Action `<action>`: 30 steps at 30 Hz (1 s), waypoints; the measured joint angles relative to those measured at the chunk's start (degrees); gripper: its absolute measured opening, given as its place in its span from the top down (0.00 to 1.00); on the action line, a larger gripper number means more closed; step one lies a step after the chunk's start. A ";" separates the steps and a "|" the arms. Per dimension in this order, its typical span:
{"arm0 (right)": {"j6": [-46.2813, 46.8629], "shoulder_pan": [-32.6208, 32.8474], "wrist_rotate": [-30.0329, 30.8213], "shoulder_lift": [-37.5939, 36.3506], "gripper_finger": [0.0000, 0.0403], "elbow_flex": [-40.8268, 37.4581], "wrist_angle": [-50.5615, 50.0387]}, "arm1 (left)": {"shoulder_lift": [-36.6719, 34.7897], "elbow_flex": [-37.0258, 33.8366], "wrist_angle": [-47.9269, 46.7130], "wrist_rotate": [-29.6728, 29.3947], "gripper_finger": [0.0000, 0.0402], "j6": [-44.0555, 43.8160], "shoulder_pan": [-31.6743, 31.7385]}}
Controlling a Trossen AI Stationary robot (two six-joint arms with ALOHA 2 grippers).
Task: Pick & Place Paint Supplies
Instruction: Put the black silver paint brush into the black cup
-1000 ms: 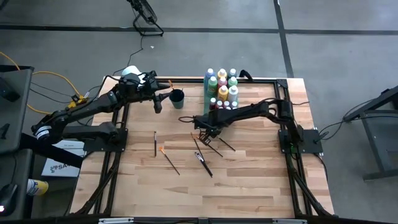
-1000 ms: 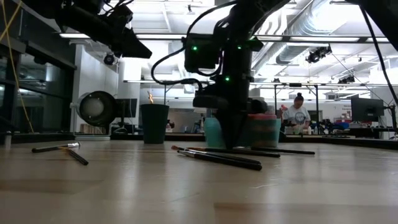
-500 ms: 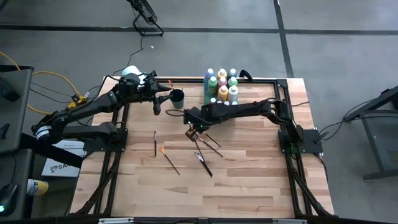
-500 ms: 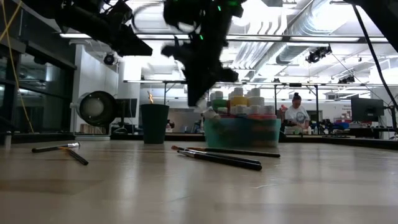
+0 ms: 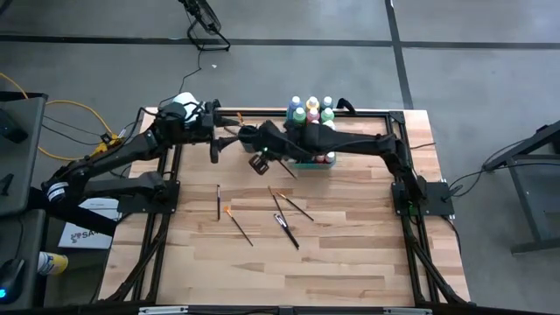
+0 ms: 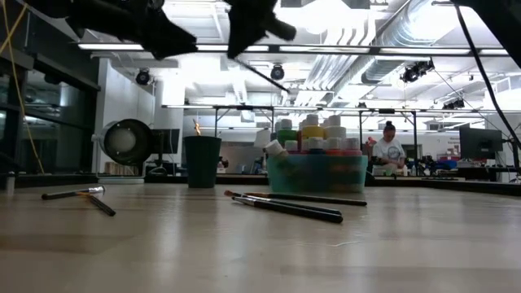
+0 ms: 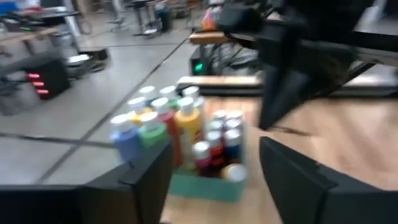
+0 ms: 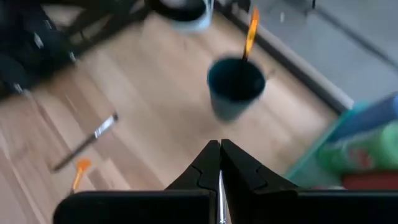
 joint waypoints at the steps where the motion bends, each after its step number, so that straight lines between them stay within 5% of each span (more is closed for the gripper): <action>1: -1.16 -0.03 0.64 0.00 0.99 1.26 0.42 | -0.02 0.01 0.59 1.94 0.39 -1.71 0.00; 7: -10.96 -0.52 1.96 -0.13 0.99 5.89 11.45 | 1.57 0.09 4.76 14.06 0.24 -14.21 -0.05; 20: -20.82 -1.43 -2.75 -0.13 0.99 6.50 32.67 | 2.43 0.09 13.38 17.70 0.24 -23.44 -0.07; 25: -21.56 -1.47 -2.17 -0.11 0.99 6.48 33.30 | 2.43 0.09 15.67 17.30 0.31 -24.58 -0.07; 30: -21.33 -1.45 -2.43 -0.09 0.99 6.48 33.30 | 2.43 0.08 15.95 16.53 0.52 -25.82 -0.02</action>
